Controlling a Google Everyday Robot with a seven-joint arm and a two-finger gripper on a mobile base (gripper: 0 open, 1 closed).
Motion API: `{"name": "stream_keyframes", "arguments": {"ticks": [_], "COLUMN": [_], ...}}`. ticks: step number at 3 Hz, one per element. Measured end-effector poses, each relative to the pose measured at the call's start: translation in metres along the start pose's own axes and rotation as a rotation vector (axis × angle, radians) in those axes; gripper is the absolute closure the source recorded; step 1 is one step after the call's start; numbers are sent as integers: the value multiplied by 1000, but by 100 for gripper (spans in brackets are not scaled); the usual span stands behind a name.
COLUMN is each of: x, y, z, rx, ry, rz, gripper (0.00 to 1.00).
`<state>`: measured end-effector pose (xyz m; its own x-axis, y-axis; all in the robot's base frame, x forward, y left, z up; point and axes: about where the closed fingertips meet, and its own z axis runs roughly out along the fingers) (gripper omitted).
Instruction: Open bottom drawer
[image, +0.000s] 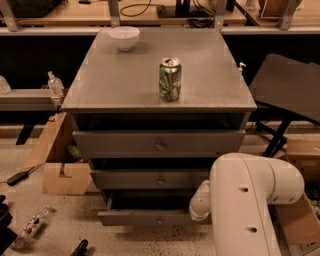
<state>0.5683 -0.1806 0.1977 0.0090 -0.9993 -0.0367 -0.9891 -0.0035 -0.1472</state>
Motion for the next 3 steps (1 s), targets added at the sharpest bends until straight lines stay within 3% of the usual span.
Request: {"name": "stream_keyframes", "arguments": {"ticks": [3], "x": [1], "y": [19], "z": [-16], "rx": [-29], "ry": [-8], "rz": [-21], "gripper": [100]}}
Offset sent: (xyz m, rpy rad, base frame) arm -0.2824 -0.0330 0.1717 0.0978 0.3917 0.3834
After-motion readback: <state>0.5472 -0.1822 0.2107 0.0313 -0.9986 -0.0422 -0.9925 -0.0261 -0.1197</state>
